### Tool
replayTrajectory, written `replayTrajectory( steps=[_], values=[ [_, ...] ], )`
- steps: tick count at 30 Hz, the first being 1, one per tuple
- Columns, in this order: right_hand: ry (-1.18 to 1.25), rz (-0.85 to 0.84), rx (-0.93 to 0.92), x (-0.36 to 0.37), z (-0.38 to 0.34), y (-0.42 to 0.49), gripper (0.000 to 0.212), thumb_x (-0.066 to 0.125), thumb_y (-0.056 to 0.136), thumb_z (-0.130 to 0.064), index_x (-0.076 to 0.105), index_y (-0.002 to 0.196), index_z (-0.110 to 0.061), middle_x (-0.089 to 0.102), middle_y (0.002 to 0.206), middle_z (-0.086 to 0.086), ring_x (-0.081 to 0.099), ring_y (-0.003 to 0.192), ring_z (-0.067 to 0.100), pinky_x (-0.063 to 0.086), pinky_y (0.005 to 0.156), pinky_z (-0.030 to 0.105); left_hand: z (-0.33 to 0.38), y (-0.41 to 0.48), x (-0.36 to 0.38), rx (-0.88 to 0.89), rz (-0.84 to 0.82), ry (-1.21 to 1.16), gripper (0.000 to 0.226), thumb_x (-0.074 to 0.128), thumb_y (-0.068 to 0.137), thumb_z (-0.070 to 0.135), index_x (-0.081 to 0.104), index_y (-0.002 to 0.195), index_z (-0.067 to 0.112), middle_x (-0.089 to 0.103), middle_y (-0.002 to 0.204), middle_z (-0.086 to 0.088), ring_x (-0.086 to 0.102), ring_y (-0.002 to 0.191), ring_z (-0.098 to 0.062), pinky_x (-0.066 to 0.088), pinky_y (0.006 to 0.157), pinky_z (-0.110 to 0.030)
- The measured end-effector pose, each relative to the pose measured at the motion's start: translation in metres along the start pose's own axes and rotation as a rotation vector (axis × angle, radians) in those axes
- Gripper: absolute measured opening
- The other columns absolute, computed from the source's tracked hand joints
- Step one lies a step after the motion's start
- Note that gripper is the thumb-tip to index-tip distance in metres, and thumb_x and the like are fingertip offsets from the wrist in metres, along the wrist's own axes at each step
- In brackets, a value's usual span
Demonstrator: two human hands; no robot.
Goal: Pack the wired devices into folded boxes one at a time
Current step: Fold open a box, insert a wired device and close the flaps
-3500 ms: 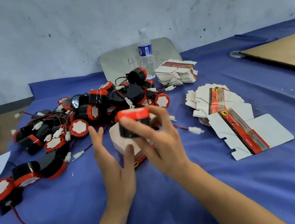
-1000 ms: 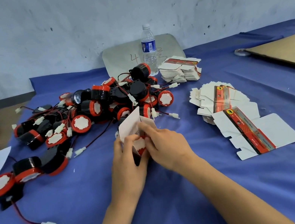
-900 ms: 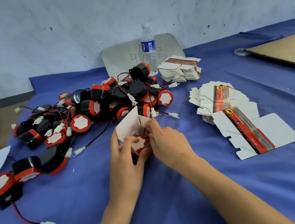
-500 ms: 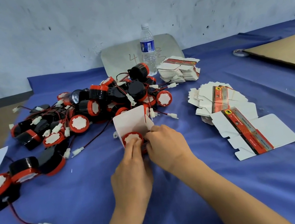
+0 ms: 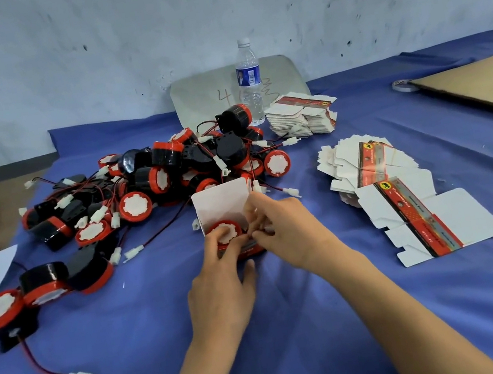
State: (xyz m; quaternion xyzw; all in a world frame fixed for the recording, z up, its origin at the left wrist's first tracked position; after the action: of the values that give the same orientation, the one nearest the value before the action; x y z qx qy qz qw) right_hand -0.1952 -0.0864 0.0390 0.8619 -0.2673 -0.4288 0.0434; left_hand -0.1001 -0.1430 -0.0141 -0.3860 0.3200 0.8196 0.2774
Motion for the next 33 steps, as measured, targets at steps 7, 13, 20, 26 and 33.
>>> replayTrajectory(
  steps=[7,13,20,26,33],
  values=[
    [0.037,0.064,-0.040,-0.008,-0.003,0.000,0.012,0.065,0.083,0.004,0.060,0.087,-0.006,0.062,0.080,-0.001,0.052,0.074,0.013,0.042,0.067,0.019,-0.001,0.000,0.000,-0.004,0.022,-0.082,0.050,0.054,0.092,0.037,0.032,0.136,0.046,0.024,0.144,0.032,0.056,0.107,-0.011,0.054,0.071,-0.039],
    [0.146,0.069,0.063,-0.004,0.009,0.001,0.036,0.070,0.083,-0.009,0.041,0.085,-0.031,0.067,0.081,0.013,0.060,0.075,0.028,0.048,0.075,0.037,-0.003,0.005,0.007,0.017,0.018,-0.267,0.040,0.062,0.092,0.024,0.055,0.130,0.033,0.032,0.145,0.028,0.052,0.090,0.000,0.052,0.072,-0.034],
    [0.143,0.278,0.022,-0.014,0.001,-0.005,0.021,0.065,0.085,-0.001,0.052,0.091,-0.015,0.061,0.082,-0.001,0.060,0.071,0.022,0.050,0.064,0.035,-0.003,0.005,0.007,-0.011,0.020,-0.227,0.033,0.060,0.093,0.026,0.058,0.126,0.033,0.031,0.143,0.033,0.056,0.104,-0.004,0.054,0.072,-0.036],
    [-0.346,0.485,-0.096,-0.022,-0.015,-0.008,0.019,0.077,0.071,-0.002,0.067,0.086,-0.004,0.067,0.104,0.008,0.057,0.091,0.036,0.050,0.071,0.042,-0.002,0.001,0.010,-0.031,-0.017,-0.108,0.039,0.058,0.092,0.032,0.050,0.130,0.037,0.020,0.144,0.036,0.056,0.081,-0.009,0.053,0.063,-0.035],
    [-0.530,0.222,0.130,0.002,0.018,0.008,0.022,0.053,0.091,-0.018,0.075,0.094,-0.020,0.012,0.161,-0.008,0.026,0.134,0.025,0.028,0.099,0.038,0.009,-0.003,0.002,0.022,0.036,-0.089,0.045,0.059,0.091,0.027,0.047,0.132,0.039,0.024,0.146,0.033,0.058,0.096,-0.009,0.052,0.063,-0.033]
  ],
)
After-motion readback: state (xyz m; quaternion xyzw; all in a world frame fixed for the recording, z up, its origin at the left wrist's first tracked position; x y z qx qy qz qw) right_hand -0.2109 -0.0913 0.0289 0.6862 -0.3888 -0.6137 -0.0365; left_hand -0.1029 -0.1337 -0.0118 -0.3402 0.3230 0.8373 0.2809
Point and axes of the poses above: each hand's wrist, its own y-axis towards the middle knuckle, its own x-axis out of the palm, z = x × y, the point moved 10 cm from there along y, towards the middle knuckle
